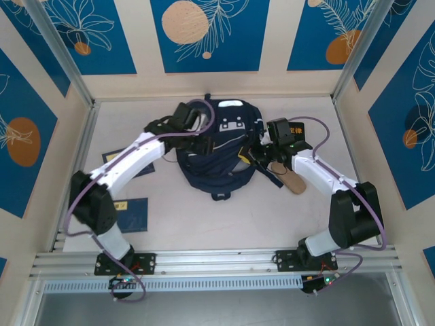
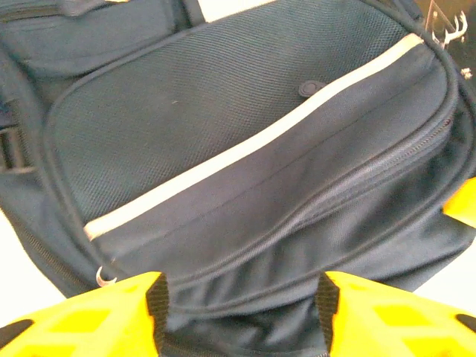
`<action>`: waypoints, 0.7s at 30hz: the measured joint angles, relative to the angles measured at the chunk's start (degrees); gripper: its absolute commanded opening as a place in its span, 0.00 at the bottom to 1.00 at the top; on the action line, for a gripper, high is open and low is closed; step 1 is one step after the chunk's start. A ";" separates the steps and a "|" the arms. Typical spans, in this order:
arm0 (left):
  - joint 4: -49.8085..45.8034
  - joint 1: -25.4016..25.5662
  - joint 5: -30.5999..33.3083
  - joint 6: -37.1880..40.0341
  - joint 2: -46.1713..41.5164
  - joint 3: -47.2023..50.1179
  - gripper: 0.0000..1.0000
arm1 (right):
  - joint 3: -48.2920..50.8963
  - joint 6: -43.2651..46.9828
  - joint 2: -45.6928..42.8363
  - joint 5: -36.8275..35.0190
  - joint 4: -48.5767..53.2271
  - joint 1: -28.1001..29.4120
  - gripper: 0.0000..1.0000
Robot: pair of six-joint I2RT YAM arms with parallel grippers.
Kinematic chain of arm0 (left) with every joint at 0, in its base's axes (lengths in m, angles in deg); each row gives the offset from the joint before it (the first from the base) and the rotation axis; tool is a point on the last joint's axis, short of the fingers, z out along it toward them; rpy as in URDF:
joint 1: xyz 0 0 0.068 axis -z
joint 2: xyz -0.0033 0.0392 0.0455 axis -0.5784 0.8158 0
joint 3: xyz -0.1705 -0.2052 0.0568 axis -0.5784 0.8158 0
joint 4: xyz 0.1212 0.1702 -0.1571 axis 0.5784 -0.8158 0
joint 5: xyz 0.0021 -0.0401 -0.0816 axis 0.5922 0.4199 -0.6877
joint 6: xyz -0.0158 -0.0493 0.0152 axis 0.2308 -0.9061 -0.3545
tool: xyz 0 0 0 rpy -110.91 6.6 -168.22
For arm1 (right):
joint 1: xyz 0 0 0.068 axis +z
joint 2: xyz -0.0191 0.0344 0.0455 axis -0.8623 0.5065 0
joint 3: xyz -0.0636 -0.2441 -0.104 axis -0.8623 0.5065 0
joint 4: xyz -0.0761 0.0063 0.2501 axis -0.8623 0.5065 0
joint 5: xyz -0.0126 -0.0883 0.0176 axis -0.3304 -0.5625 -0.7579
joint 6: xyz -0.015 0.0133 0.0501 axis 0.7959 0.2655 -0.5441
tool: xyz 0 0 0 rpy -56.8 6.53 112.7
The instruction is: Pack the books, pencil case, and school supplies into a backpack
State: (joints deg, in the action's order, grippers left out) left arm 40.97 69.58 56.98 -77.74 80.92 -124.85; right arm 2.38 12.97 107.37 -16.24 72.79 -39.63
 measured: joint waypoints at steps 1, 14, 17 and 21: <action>0.07 -0.33 0.11 -1.31 -2.56 1.53 0.60 | -0.42 -0.02 0.37 0.20 -0.42 0.68 0.08; 5.49 7.76 -0.68 -19.61 -15.08 21.29 0.64 | -5.25 -1.29 5.33 1.05 -6.16 7.61 0.08; 6.49 10.36 1.09 -22.91 -15.06 22.32 0.64 | -5.75 -1.95 6.73 1.68 -7.28 8.76 0.08; 8.72 11.82 3.80 -26.80 -14.75 23.17 0.61 | -5.92 -2.58 8.11 2.29 -8.24 9.81 0.07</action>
State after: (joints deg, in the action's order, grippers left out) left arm 49.69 81.40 60.78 -104.54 66.17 -101.68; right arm -3.54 10.39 115.48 -13.95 64.55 -29.81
